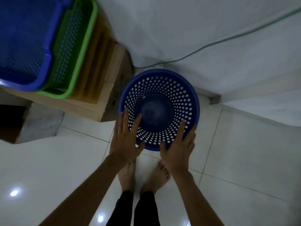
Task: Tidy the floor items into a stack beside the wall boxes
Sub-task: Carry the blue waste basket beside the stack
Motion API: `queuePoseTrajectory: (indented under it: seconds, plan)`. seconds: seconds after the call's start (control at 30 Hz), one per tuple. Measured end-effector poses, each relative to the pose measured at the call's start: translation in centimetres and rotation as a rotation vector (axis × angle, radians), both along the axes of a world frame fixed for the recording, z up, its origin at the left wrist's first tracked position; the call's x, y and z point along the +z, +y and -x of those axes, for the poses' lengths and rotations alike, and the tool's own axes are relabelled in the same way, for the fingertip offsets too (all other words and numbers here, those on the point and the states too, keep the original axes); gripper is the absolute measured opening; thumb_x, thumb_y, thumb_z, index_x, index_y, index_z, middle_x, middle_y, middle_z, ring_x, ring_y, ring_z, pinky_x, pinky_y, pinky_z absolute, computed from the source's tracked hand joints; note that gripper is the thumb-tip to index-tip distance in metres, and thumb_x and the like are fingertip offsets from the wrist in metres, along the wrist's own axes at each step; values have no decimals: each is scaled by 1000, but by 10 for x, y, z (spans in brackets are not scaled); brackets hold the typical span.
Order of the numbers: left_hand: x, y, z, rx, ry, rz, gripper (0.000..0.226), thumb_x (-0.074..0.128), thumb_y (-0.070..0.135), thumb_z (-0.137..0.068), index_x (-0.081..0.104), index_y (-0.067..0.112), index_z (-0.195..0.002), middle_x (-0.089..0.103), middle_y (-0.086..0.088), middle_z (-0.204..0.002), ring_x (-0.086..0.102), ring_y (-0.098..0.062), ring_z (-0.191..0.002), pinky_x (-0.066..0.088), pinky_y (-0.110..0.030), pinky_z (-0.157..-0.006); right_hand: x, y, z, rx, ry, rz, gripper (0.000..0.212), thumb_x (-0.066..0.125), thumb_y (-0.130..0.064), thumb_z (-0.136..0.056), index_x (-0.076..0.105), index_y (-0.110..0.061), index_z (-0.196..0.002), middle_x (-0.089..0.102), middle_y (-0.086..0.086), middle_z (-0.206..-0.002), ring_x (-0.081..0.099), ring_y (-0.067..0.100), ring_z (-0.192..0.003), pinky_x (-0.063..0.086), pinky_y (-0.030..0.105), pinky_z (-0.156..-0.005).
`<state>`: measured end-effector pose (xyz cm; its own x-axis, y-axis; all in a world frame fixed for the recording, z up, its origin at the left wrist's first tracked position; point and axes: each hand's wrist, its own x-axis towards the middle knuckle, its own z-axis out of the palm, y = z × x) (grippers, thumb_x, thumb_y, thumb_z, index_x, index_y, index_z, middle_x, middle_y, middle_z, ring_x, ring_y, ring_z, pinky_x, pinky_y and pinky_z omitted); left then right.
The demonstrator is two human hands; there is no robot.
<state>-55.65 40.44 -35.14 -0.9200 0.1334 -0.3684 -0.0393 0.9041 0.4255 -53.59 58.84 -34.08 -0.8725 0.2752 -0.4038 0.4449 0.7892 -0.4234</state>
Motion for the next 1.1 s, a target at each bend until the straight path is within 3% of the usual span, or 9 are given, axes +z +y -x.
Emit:
queuePoseTrajectory:
  seconds: [0.13, 0.27, 0.4, 0.5, 0.6, 0.67, 0.77, 0.9, 1.1]
  plan:
    - [-13, -2, -6, 23, -30, 56, 121, 53, 88, -66, 7, 28, -161, -16, -8, -168, -12, -30, -155, 12, -48, -120, -6, -3, -11, 10, 1, 151, 125, 84, -40, -74, -6, -24, -160, -29, 4, -164, -21, 37, -151, 10, 48, -110]
    - [-18, -11, 17, 44, -13, 111, 128, 57, 91, -62, 5, 30, -161, -16, -7, -168, -8, -30, -155, 16, -47, -117, -7, -1, 10, 81, 58, 159, 127, 84, -50, -72, -1, -20, -161, -24, 5, -165, -17, 35, -153, 17, 42, -104]
    - [-13, -18, 43, 47, -4, 142, 132, 55, 94, -56, 11, 28, -160, -8, -10, -168, -2, -32, -155, 21, -54, -123, -8, -5, 33, 109, 39, 137, 129, 82, -55, -72, -5, -21, -161, -26, 3, -165, -17, 34, -153, 30, 52, -110]
    - [-8, -17, 50, 30, -47, 150, 136, 56, 94, -53, 5, 30, -160, -13, -10, -167, -9, -31, -155, 19, -54, -123, -7, -8, 36, 108, 13, 119, 131, 82, -58, -70, -5, -21, -161, -25, 4, -165, -18, 35, -153, 35, 57, -110]
    - [1, -14, 52, 16, -85, 159, 132, 64, 89, -60, 0, 31, -160, -17, -10, -167, -14, -30, -154, 11, -54, -125, -5, -1, 36, 153, 7, 101, 128, 80, -58, -74, -6, -22, -160, -24, 7, -165, -14, 36, -153, 24, 58, -117]
    - [15, -11, 51, 40, -61, 136, 119, 60, 84, -68, 7, 30, -160, -11, -12, -167, -9, -32, -155, 5, -54, -125, 6, 4, 35, 141, 9, 112, 122, 79, -52, -79, -8, -26, -160, -21, 9, -166, -11, 36, -153, 12, 56, -123]
    - [65, -12, 40, 139, -1, 23, 93, 52, 69, -82, 22, 24, -158, 10, -16, -165, 11, -36, -152, 11, -54, -123, 59, 6, 28, 81, 27, 165, 110, 74, -41, -85, -7, -31, -160, -18, 9, -167, -9, 33, -154, 4, 53, -123]
    - [180, -30, 5, 293, 3, -89, 81, 68, 38, -88, 29, 17, -155, 33, -18, -155, 40, -38, -136, 38, -52, -108, 181, -2, 12, 128, 17, 143, 99, 70, -26, -88, 3, -21, -161, -10, 16, -167, -2, 33, -154, 12, 57, -123]
    - [372, -87, -91, 578, 44, -122, 57, 62, 35, -93, 46, 19, -145, 52, -12, -140, 54, -34, -122, 47, -47, -99, 381, -44, -29, 411, 69, 150, 82, 68, -20, -87, 25, -15, -157, 3, 18, -166, 12, 36, -152, 25, 55, -120]
